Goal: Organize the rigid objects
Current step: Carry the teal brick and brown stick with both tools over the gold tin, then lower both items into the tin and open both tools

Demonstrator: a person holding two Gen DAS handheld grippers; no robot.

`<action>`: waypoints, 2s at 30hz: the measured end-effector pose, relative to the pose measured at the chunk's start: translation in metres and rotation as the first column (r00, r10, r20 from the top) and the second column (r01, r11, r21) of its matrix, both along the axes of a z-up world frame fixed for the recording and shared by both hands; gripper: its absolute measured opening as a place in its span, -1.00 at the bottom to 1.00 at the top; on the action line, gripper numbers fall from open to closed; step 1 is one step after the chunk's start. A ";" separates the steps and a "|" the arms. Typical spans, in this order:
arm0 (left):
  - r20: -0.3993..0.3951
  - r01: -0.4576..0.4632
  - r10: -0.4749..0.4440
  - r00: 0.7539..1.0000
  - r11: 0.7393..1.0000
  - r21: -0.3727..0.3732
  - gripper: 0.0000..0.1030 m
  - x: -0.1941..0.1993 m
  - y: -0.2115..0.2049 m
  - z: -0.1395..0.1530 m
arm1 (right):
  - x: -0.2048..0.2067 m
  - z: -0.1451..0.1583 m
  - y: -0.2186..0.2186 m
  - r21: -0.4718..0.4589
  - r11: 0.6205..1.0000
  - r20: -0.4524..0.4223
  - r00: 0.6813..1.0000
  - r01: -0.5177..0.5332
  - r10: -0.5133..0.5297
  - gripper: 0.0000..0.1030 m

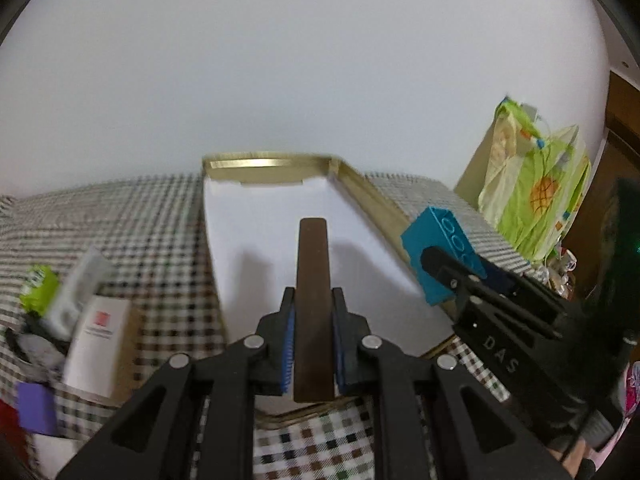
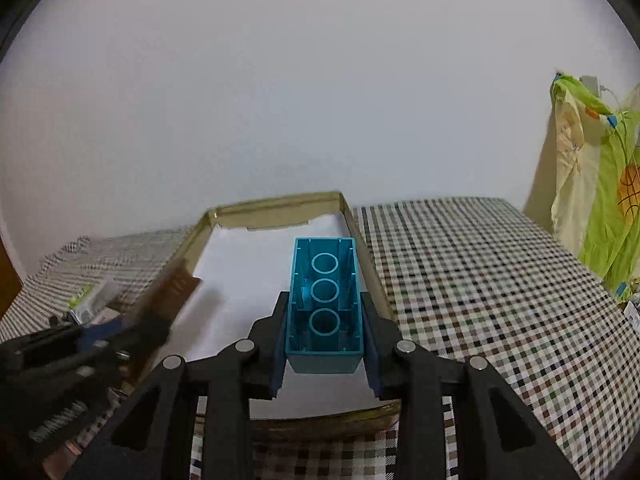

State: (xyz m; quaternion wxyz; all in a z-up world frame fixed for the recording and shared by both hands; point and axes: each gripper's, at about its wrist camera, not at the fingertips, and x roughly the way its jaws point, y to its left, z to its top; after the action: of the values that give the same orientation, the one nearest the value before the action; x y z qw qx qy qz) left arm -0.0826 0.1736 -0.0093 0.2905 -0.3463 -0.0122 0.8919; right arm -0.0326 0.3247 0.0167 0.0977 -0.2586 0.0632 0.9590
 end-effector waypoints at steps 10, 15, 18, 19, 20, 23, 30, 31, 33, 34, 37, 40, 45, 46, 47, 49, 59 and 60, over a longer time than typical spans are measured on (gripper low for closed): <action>0.009 -0.029 0.030 1.000 0.999 -0.046 -0.74 0.000 0.002 -0.005 | -0.005 -0.003 -0.013 -0.001 1.000 0.040 0.999 -0.023 0.023 -0.33; -0.020 -0.045 0.043 0.999 0.996 -0.078 -0.74 -0.004 0.012 -0.005 | -0.010 -0.006 -0.004 -0.017 0.999 0.034 0.999 -0.041 0.042 -0.33; -0.049 -0.059 0.054 0.997 0.993 -0.103 -0.74 -0.004 0.012 -0.006 | -0.013 -0.006 -0.006 -0.025 0.998 0.031 0.998 -0.058 0.059 -0.32; -0.051 -0.060 0.054 0.997 0.993 -0.106 -0.71 -0.004 0.012 -0.006 | -0.011 -0.006 -0.007 -0.024 0.998 0.030 0.998 -0.061 0.062 -0.13; -0.053 -0.060 0.054 0.997 0.993 -0.105 -0.73 -0.003 0.012 -0.006 | -0.011 -0.006 -0.008 -0.019 0.998 0.029 0.998 -0.060 0.060 0.28; -0.064 -0.081 0.075 0.995 0.992 -0.102 -0.44 -0.003 0.007 -0.003 | -0.004 -0.002 -0.009 -0.002 1.000 -0.003 1.000 -0.026 0.026 0.40; -0.176 -0.146 0.126 0.976 0.984 -0.104 0.79 0.013 0.005 0.007 | 0.013 0.006 0.010 -0.040 0.997 -0.097 0.993 0.060 -0.063 0.44; -0.219 -0.185 0.156 0.963 0.976 -0.116 0.95 0.017 0.004 0.010 | 0.016 0.008 0.012 -0.047 0.997 -0.104 0.992 0.067 -0.072 0.44; -0.291 -0.212 0.175 0.940 0.972 -0.100 0.95 0.025 0.002 0.017 | 0.020 0.009 0.017 -0.061 0.995 -0.120 0.989 0.085 -0.092 0.44; -0.303 -0.213 0.175 0.937 0.972 -0.096 0.96 0.027 0.002 0.018 | 0.020 0.009 0.018 -0.061 0.994 -0.123 0.987 0.092 -0.099 0.45; -0.275 -0.210 0.174 0.946 0.972 -0.108 0.96 0.022 0.003 0.016 | 0.021 0.009 0.019 -0.051 0.992 -0.123 0.985 0.112 -0.118 0.45; -0.252 -0.222 0.186 0.950 0.967 -0.122 0.96 0.017 0.002 0.012 | 0.022 0.009 0.020 -0.042 0.991 -0.127 0.984 0.124 -0.128 0.45; -0.220 -0.223 0.196 0.956 0.969 -0.106 0.96 0.015 -0.002 0.010 | 0.023 0.009 0.022 -0.041 0.989 -0.131 0.980 0.143 -0.148 0.45; -0.220 -0.225 0.198 0.955 0.968 -0.107 0.96 0.016 -0.001 0.010 | 0.023 0.010 0.022 -0.039 0.988 -0.135 0.979 0.146 -0.150 0.45; -0.223 -0.227 0.198 0.954 0.968 -0.110 0.96 0.016 -0.001 0.009 | 0.024 0.010 0.022 -0.037 0.988 -0.138 0.979 0.149 -0.153 0.45; -0.225 -0.225 0.195 0.955 0.968 -0.115 0.96 0.016 0.000 0.009 | 0.025 0.010 0.021 -0.032 0.987 -0.141 0.977 0.154 -0.157 0.45; -0.222 -0.227 0.198 0.955 0.968 -0.111 0.96 0.016 -0.001 0.008 | 0.020 0.008 0.022 -0.021 0.988 -0.119 0.981 0.151 -0.152 0.45; -0.226 -0.229 0.200 0.953 0.967 -0.109 0.96 0.017 -0.001 0.008 | 0.021 0.008 0.022 -0.019 0.988 -0.123 0.981 0.152 -0.153 0.45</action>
State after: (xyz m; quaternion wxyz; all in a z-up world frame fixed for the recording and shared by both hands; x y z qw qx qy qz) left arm -0.0660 0.1724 -0.0009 0.1677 -0.2640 0.0413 0.9489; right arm -0.0118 0.3465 0.0248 0.1656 -0.1934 0.0932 0.9625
